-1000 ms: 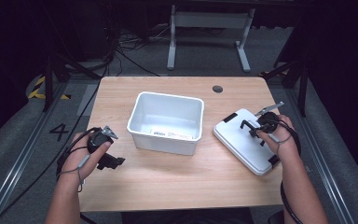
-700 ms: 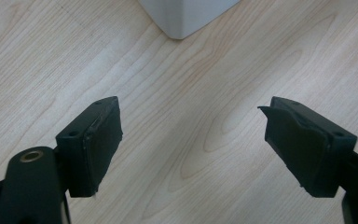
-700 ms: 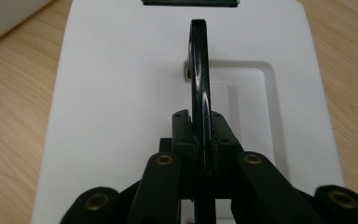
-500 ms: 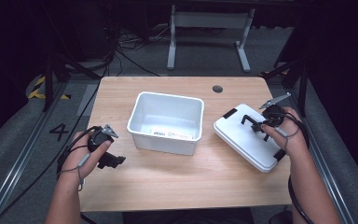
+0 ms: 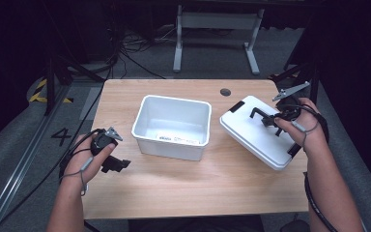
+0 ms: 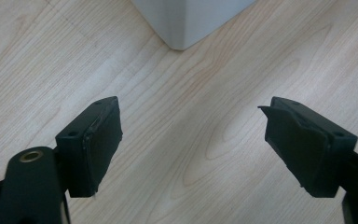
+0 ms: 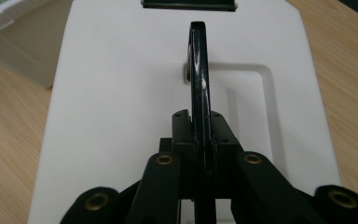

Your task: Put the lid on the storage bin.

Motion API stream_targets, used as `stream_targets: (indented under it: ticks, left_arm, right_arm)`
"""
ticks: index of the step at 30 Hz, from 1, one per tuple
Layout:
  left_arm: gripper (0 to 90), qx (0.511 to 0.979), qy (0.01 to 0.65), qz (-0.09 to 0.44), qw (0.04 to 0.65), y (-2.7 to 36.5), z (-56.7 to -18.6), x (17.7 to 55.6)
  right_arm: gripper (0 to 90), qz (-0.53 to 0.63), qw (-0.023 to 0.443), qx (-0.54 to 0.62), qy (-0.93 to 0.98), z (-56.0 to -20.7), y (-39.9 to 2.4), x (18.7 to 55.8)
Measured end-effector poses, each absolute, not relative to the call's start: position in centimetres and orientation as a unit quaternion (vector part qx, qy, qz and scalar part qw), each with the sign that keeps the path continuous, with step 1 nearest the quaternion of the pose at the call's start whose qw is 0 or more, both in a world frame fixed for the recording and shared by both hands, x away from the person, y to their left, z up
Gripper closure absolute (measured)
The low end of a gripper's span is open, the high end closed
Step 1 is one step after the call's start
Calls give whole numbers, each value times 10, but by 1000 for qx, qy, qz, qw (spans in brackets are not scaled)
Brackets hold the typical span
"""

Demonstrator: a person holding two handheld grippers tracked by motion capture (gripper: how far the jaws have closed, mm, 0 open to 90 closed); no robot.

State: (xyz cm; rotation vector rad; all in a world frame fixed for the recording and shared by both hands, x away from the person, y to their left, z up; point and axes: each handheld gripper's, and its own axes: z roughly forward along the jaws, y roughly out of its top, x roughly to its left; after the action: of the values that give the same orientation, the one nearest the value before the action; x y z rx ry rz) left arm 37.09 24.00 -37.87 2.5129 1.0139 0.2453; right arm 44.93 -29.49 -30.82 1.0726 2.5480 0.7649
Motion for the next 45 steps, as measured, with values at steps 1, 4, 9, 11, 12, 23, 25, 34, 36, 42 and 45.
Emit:
stream_targets:
  ticks: [1, 4, 9, 11, 12, 23, 25, 34, 36, 42, 45]
  left_arm:
    - [192, 902, 367, 88, 210, 240, -379, 371]
    - [193, 902, 367, 87, 211, 242, -378, 371]
    - [193, 899, 371, 87, 214, 244, -378, 371]
    - [193, 901, 369, 90, 211, 244, -378, 371]
    - [193, 901, 369, 90, 211, 244, -378, 371]
    - [193, 899, 372, 87, 216, 247, -377, 369]
    - [192, 898, 373, 91, 216, 248, -377, 368]
    - [192, 897, 382, 72, 209, 248, -378, 363]
    - [191, 897, 384, 74, 206, 249, -379, 361]
    - [191, 893, 389, 82, 209, 254, -380, 356]
    - [191, 892, 393, 84, 209, 257, -380, 354]
  right_arm:
    - [842, 265, 138, 370, 880, -305, -294, 448]
    - [842, 270, 141, 363, 881, -297, -292, 448]
    - [842, 276, 147, 350, 883, -282, -288, 447]
    - [842, 281, 146, 345, 883, -276, -285, 446]
    - [842, 284, 145, 344, 883, -274, -284, 446]
    - [842, 295, 142, 307, 894, -251, -251, 451]
    - [842, 299, 141, 297, 896, -247, -242, 453]
    - [842, 301, 129, 263, 908, -241, -202, 463]
    - [842, 305, 129, 252, 909, -240, -193, 466]
    - [842, 315, 122, 221, 915, -239, -166, 472]
    - [842, 315, 120, 213, 917, -240, -155, 475]
